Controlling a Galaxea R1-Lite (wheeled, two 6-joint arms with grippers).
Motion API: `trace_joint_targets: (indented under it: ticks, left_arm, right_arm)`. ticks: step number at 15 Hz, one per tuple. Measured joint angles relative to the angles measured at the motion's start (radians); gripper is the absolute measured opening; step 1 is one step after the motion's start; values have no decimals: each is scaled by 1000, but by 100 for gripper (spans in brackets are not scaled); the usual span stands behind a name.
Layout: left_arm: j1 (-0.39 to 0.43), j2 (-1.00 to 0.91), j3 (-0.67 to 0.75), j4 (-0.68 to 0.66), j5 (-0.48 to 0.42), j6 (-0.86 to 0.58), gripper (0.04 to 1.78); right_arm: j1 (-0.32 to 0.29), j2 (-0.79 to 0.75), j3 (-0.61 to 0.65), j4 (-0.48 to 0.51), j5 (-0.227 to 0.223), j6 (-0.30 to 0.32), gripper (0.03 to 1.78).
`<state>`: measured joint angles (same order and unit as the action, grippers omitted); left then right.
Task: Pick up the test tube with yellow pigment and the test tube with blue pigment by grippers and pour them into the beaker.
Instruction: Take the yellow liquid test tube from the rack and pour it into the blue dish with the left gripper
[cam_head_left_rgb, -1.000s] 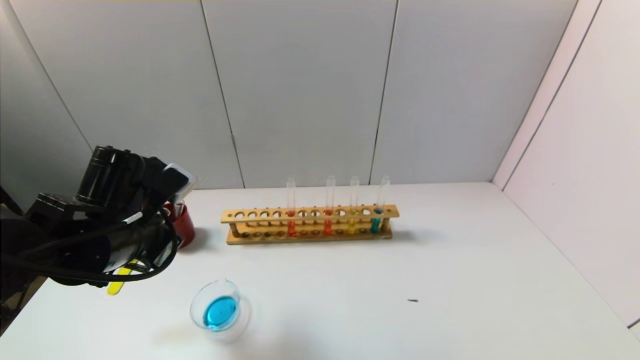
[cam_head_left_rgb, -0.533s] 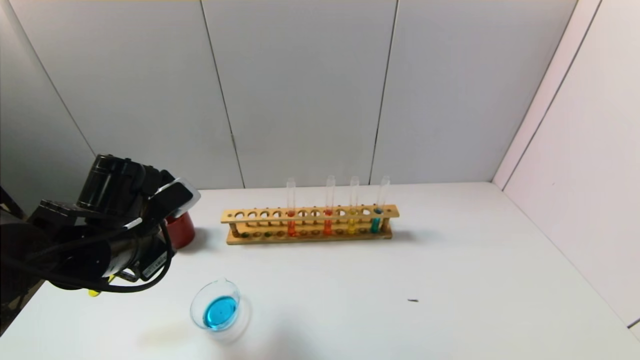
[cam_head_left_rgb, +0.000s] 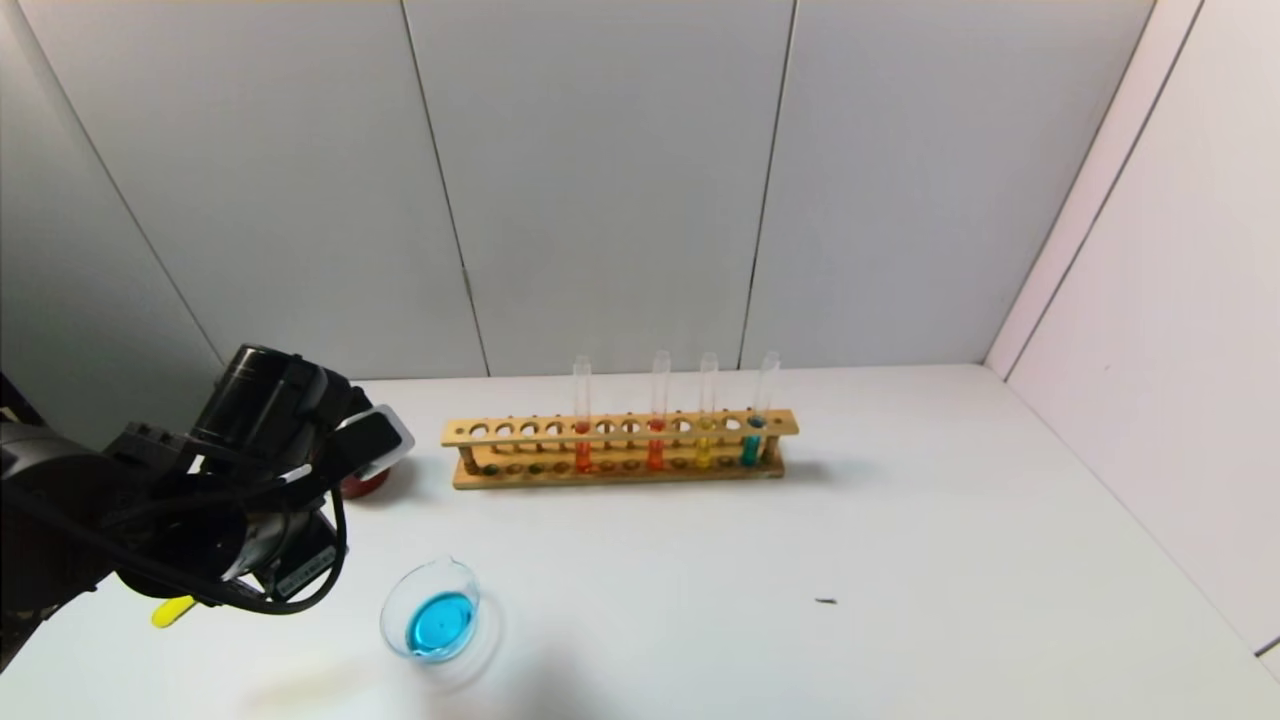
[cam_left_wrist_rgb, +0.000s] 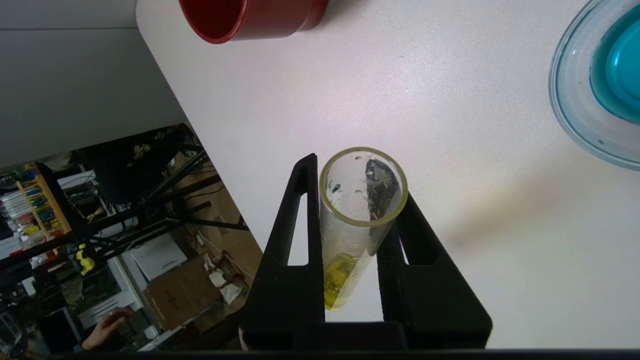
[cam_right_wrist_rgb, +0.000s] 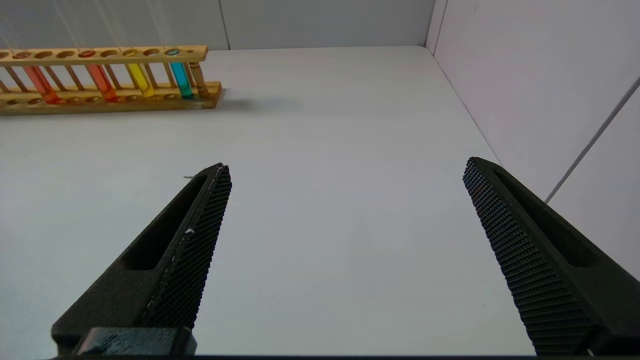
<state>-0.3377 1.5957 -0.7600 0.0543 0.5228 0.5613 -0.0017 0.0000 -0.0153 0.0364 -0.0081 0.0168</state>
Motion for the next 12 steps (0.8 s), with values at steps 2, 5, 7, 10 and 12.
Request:
trace_joint_targets:
  ticks: [2, 5, 7, 10, 12]
  left_arm:
    - [-1, 21, 16, 1, 0, 4, 34]
    - [-14, 55, 27, 5, 6, 17, 34]
    - [-32, 76, 32, 22, 9, 32, 34]
    - [-66, 110, 29, 39, 11, 53, 34]
    - [-84, 128, 24, 73, 11, 67, 34]
  right_arm:
    - [0, 0, 0, 0, 0, 0, 170]
    - [0, 0, 0, 0, 0, 0, 170]
    - [0, 0, 0, 0, 0, 0, 170]
    - [0, 0, 0, 0, 0, 0, 170]
    - [0, 0, 0, 0, -1, 0, 170]
